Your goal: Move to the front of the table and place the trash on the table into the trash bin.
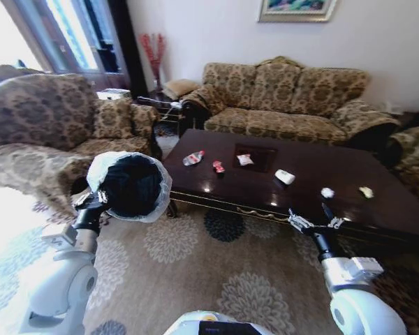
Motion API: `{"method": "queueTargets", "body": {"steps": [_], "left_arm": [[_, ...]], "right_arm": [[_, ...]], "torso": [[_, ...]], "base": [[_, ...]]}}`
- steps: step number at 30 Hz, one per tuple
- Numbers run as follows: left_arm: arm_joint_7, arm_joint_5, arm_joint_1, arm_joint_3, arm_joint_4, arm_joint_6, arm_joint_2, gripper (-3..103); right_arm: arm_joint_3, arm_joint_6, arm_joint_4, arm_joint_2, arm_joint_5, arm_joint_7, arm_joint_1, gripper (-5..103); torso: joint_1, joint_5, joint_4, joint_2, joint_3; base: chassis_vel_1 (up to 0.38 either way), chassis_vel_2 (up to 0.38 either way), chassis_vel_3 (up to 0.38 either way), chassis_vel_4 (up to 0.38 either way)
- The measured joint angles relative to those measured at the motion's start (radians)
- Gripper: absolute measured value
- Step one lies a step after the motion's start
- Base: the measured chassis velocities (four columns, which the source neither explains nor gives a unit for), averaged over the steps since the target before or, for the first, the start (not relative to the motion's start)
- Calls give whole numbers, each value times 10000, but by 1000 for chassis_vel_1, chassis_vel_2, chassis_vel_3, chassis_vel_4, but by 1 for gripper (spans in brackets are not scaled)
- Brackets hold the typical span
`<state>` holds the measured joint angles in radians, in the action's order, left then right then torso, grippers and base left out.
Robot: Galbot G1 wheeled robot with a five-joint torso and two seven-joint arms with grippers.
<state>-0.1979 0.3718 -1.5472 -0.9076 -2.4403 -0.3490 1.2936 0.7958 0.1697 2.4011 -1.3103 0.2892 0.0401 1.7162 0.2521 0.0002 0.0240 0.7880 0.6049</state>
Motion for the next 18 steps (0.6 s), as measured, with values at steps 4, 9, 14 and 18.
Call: {"method": "queueTargets", "body": {"steps": [4,9,14,18], "left_arm": [[-17,-83,-47,61,35,110,28,3],[-32,-181,-67,95,29,214,-25,3],[48,-188,-126,105,8,302,-35,3],[76,-207,-146,118,16,333,-20,3]], "right_arm": [[-13,-31,-80,10,-11,-29,-27,100],[-19,-233,-287,-41,7,-263,-62,100],[-51,-331,-379,-146,2,-373,-25,100],[-58,-379,-438,-158,-9,-401,-6,100]], "torso": [[-1,0,4,0,-1],[-1,1,0,0,-1],[-2,3,-6,1,-1],[-3,1,0,1,-2]], "base": [[128,131,121,124],[64,55,54,43],[-11,6,6,-11],[-63,69,60,-61]]}}
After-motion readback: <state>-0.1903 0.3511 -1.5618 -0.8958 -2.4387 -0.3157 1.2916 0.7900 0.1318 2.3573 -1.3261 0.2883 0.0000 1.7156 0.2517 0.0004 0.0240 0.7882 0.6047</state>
